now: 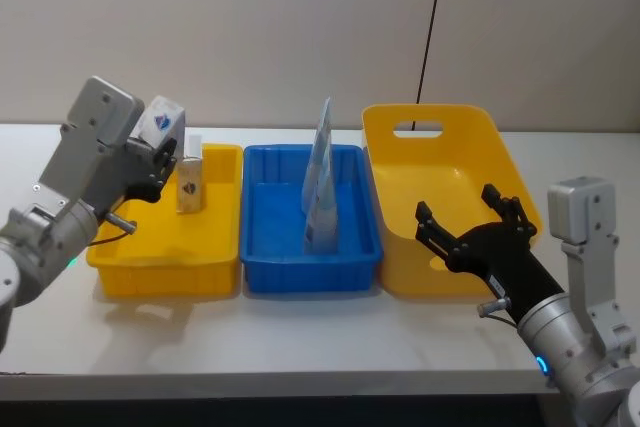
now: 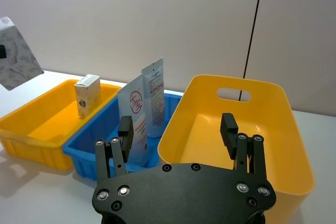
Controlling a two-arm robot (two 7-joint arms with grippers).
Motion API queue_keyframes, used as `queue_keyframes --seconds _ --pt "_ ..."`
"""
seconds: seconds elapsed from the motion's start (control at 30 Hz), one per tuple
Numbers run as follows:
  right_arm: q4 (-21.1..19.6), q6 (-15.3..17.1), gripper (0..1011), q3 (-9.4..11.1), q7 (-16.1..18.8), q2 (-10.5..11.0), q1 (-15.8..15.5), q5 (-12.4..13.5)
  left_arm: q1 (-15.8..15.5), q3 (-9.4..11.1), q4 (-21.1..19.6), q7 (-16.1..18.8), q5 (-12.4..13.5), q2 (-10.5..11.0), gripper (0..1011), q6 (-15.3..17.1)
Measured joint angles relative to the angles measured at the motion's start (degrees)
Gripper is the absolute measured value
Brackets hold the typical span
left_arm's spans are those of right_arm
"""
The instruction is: Bimanual collaborative sorting of washing and personal care products
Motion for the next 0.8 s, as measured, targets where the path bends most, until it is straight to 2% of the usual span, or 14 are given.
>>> queue_keyframes --seconds 0.2,0.23,0.37,0.53,0.6,0.67,0.73,0.8 --pt "0.0 0.0 1002 0.0 0.0 0.0 0.0 0.0 0.4 -0.1 -3.1 -5.4 -1.5 2.9 387 -0.5" --pt "0.0 0.0 1002 0.0 0.0 0.0 0.0 0.0 0.4 -0.1 -3.1 -5.4 -1.5 2.9 387 -0.5" --pt "0.0 0.0 1002 0.0 0.0 0.0 0.0 0.0 0.4 -0.1 -5.1 -9.6 -2.9 5.4 387 -0.4" --pt "0.0 0.0 1002 0.0 0.0 0.0 0.0 0.0 -0.1 0.1 -7.0 -14.3 -4.4 7.8 387 0.4" --pt "0.0 0.0 1002 0.0 0.0 0.0 0.0 0.0 -0.3 0.2 -8.2 -17.1 -5.5 9.4 387 1.1" --pt "0.0 0.0 1002 0.0 0.0 0.0 0.0 0.0 -0.4 0.3 -8.6 -17.7 -5.8 9.8 387 1.3" --pt "0.0 0.0 1002 0.0 0.0 0.0 0.0 0.0 -0.5 0.3 -9.7 -20.4 -7.0 11.2 387 1.9" --pt "0.0 0.0 1002 0.0 0.0 0.0 0.0 0.0 -0.5 0.4 -10.2 -21.5 -7.6 11.8 387 2.1"
